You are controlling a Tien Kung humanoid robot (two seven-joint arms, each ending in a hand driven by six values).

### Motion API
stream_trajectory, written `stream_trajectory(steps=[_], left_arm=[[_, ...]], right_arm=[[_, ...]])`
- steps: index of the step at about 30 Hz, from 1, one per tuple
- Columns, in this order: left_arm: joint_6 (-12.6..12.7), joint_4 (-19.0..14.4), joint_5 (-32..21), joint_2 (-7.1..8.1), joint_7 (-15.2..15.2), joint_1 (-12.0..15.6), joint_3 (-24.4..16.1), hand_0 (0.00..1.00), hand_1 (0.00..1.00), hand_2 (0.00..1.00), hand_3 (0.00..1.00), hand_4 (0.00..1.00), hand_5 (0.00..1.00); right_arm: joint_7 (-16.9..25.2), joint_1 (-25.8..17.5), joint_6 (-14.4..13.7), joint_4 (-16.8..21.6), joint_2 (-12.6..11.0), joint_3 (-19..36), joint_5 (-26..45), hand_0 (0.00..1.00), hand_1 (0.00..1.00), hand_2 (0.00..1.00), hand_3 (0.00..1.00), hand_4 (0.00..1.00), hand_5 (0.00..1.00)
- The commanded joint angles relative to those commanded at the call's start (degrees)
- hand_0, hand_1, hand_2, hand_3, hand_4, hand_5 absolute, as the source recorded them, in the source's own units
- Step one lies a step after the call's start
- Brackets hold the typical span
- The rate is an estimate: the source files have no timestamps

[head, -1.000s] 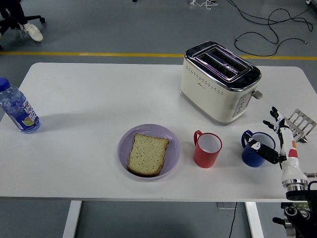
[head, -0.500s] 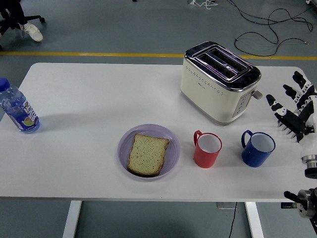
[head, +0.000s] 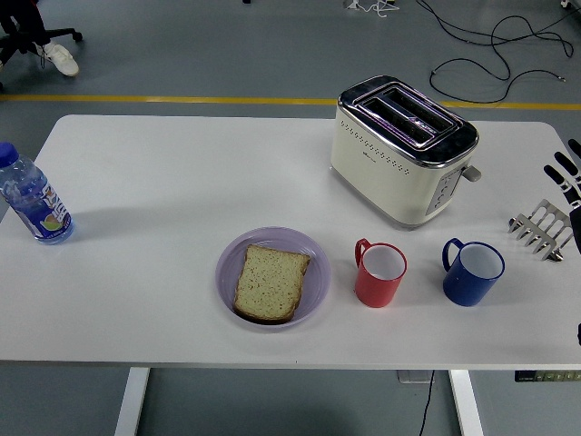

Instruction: Pick up the cup,pour liquid into bread,place the cup on the desk

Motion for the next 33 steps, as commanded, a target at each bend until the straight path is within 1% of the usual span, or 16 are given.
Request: stream_trajectory(steps=[3, 5, 6, 7, 11, 17, 18, 23, 24, 33], left_arm=[[-0.01, 0.00, 0.09, -0.02, -0.09, 0.03, 0.19, 0.649, 0.687, 0.707, 0.590, 0.299, 0.883], [0.01, 0.00, -0.02, -0.06, -0.16, 0.03, 0.34, 0.649, 0.687, 0.707, 0.590, 0.299, 0.883], [0.03, 0.00, -0.09, -0.07, -0.18, 0.03, 0.41, 0.649, 0.687, 0.707, 0.590, 0.299, 0.883], [0.04, 0.00, -0.08, -0.10, -0.21, 0.05, 0.43, 0.649, 0.687, 0.707, 0.590, 0.299, 0.883], [0.12, 0.00, -0.49, -0.15, -0.31, 0.04, 0.81, 0.649, 0.687, 0.707, 0.590, 0.299, 0.883], [0.22, 0.00, -0.86, -0.19, -0.43, 0.02, 1.16, 0.649, 0.687, 0.707, 0.590, 0.300, 0.885], [0.23, 0.00, -0.94, -0.21, -0.43, 0.04, 1.22, 0.649, 0.687, 0.706, 0.590, 0.299, 0.885], [0.25, 0.00, -1.08, -0.21, -0.46, 0.07, 1.46, 0.649, 0.687, 0.706, 0.590, 0.299, 0.885], [0.25, 0.00, -1.10, -0.20, -0.46, 0.07, 1.48, 0.648, 0.687, 0.706, 0.589, 0.298, 0.885], [0.23, 0.00, -1.32, -0.21, -0.48, 0.11, 1.67, 0.648, 0.687, 0.706, 0.589, 0.298, 0.885]], right_arm=[[-1.00, 0.12, 2.66, -3.54, 0.62, 0.65, 7.45, 0.632, 0.572, 0.638, 0.599, 0.638, 0.080], [-1.20, 0.08, 4.28, -5.22, 1.18, 0.46, 12.29, 0.632, 0.572, 0.638, 0.599, 0.638, 0.080], [-1.22, 0.07, 5.18, -5.93, 1.47, 0.33, 14.52, 0.624, 0.565, 0.635, 0.596, 0.616, 0.068], [-1.15, 0.08, 6.06, -6.74, 1.77, 0.08, 17.13, 0.624, 0.565, 0.635, 0.596, 0.616, 0.068], [0.82, 0.15, 7.39, -8.87, 2.41, -1.27, 26.10, 0.624, 0.565, 0.635, 0.596, 0.616, 0.068], [4.46, 0.37, 7.63, -11.34, 2.79, -3.27, 27.22, 0.625, 0.570, 0.638, 0.596, 0.612, 0.067], [4.87, 0.45, 8.27, -11.96, 2.94, -3.49, 27.52, 0.626, 0.572, 0.638, 0.595, 0.594, 0.051], [5.61, 0.54, 9.15, -12.97, 3.02, -3.65, 27.14, 0.626, 0.572, 0.638, 0.595, 0.594, 0.051], [5.66, 0.54, 9.18, -13.08, 3.00, -3.62, 27.02, 0.624, 0.569, 0.637, 0.595, 0.568, 0.021], [5.73, 0.40, 9.11, -13.66, 2.97, -2.86, 26.86, 0.621, 0.568, 0.637, 0.595, 0.563, 0.021]])
